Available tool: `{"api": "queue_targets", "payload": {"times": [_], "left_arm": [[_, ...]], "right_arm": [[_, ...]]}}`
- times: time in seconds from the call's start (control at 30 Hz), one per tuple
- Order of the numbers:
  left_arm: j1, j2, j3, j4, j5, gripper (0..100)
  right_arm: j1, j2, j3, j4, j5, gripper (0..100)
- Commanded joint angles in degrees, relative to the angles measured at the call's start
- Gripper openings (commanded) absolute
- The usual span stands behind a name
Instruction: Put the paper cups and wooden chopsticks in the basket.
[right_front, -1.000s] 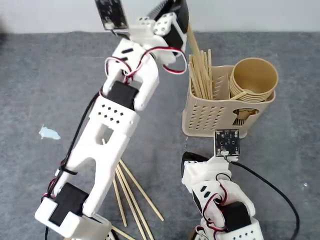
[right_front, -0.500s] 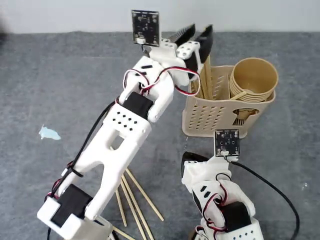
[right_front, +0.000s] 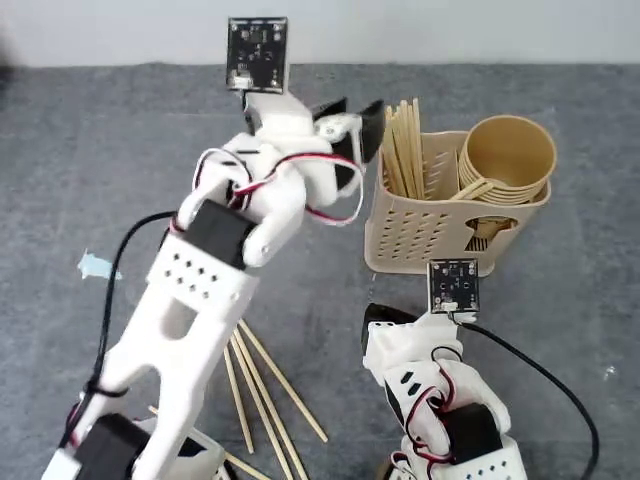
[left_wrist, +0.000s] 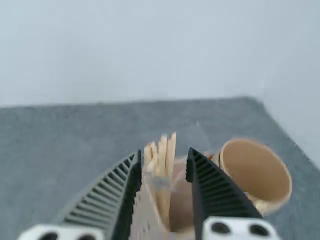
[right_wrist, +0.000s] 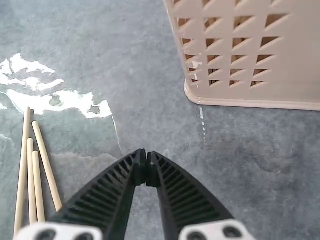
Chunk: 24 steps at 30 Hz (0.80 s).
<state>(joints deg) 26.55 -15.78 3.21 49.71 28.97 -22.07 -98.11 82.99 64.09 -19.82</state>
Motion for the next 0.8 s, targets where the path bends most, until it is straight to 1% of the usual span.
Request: {"api": "queue_targets", "payload": {"times": [0.0,0.07,0.3,0.43,0.57,0.7,0.77], "left_arm": [[-1.5,-5.3,-3.6,11.4,-0.5,15],[-2.6,-6.5,-3.6,16.6,-0.5,15],[-10.1,-8.0,-3.2,37.1,-0.6,15],[-13.6,-8.0,1.7,44.3,-0.9,15],[-17.6,-7.9,10.2,44.9,-1.1,15],[-19.0,-7.9,19.9,41.7,-3.7,16],[-20.1,-7.9,24.2,39.2,-3.8,19]], "right_arm": [[0.0,0.1,-0.1,-1.5,-0.6,1.3],[0.0,0.1,-0.1,-1.5,-0.6,1.3],[0.0,0.1,-0.1,-1.5,-0.6,1.3],[0.1,0.1,-0.1,-1.5,-0.6,1.3],[0.1,0.1,-0.1,-1.5,-0.6,1.3],[0.1,0.1,0.0,-1.5,-0.6,1.3],[0.1,0.1,0.0,-1.5,-0.6,1.3]]}}
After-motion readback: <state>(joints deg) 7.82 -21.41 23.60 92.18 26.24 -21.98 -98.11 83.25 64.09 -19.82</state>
